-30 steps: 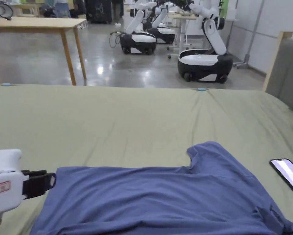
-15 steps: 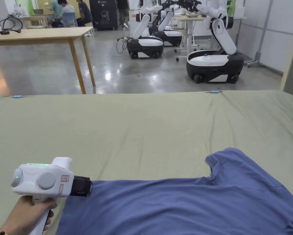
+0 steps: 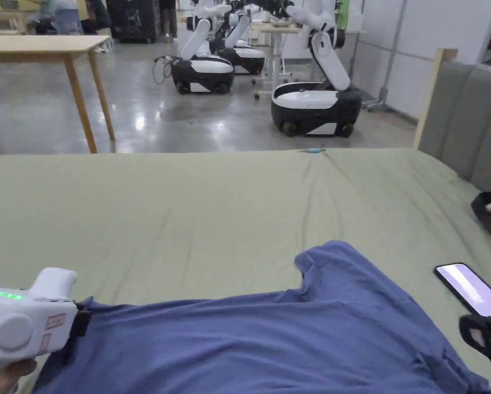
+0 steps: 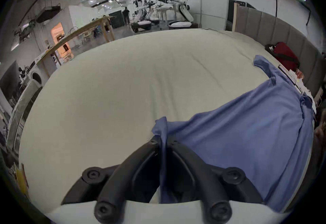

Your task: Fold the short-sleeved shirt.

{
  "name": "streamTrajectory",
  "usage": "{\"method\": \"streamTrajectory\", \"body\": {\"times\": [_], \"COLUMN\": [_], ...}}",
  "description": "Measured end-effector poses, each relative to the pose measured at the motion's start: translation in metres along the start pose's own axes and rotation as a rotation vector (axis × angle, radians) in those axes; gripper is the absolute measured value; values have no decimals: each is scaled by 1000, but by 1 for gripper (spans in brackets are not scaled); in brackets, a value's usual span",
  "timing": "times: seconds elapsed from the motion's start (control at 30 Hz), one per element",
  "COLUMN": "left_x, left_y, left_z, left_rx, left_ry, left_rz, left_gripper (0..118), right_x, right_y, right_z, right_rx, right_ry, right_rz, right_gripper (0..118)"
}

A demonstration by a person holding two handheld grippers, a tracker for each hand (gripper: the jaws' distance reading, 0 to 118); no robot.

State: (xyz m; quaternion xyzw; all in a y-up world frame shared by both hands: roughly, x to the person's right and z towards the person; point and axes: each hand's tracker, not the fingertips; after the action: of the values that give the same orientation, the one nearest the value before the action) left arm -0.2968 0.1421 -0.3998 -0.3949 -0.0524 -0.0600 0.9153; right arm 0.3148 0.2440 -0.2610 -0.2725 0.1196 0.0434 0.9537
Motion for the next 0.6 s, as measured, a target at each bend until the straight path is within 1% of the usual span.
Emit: {"method": "streamTrajectory", "body": {"times": [0.07, 0.1, 0.13, 0.17, 0.2, 0.23, 0.27, 0.3, 0.33, 0.43, 0.47, 0.5, 0.53, 0.57, 0.6], "left_x": [1, 11, 14, 16, 19, 23, 25, 26, 28, 31, 32, 31, 31, 32, 33], "left_y": [1, 3, 2, 2, 0, 1, 1, 0, -2, -2, -3, -2, -3, -3, -5], "left_z": [8, 18, 22, 25, 28, 31, 33, 34, 34, 33, 33, 31, 30, 31, 31], "left_rx": [21, 22, 20, 21, 10, 9, 10, 8, 6, 0, -8, -8, -9, -13, -18], "left_ry": [0, -5, -9, -13, -25, -25, -26, -31, -28, -23, -25, -21, -18, -19, -22], "left_rz": [-6, -7, -11, -13, -6, -10, -9, -6, -6, 1, 5, 6, 8, 8, 11], "left_gripper": [4, 4, 4, 4, 4, 4, 4, 4, 4, 4, 4, 4, 4, 4, 4], "right_x": [13, 24, 36, 48, 59, 65, 69, 70, 71, 66, 65, 63, 62, 58, 54], "right_y": [28, 39, 49, 53, 59, 62, 62, 60, 58, 49, 46, 43, 41, 39, 38], "right_z": [-50, -81, -112, -137, -165, -191, -212, -228, -241, -270, -275, -279, -281, -279, -275], "right_rx": [-38, -69, -106, -137, -195, -248, -301, -340, -354, -434, -456, -484, -492, -500, -479], "right_ry": [-15, -36, -30, -5, 3, -4, -14, -24, -35, -49, -56, -68, -74, -51, -37], "right_rz": [14, 8, 2, -11, -35, -48, -43, -28, -14, 39, 42, 47, 47, 49, 44], "right_gripper": [0, 0, 2, 15, 44, 96, 115, 117, 115, 114, 111, 100, 86, 82, 73]}}
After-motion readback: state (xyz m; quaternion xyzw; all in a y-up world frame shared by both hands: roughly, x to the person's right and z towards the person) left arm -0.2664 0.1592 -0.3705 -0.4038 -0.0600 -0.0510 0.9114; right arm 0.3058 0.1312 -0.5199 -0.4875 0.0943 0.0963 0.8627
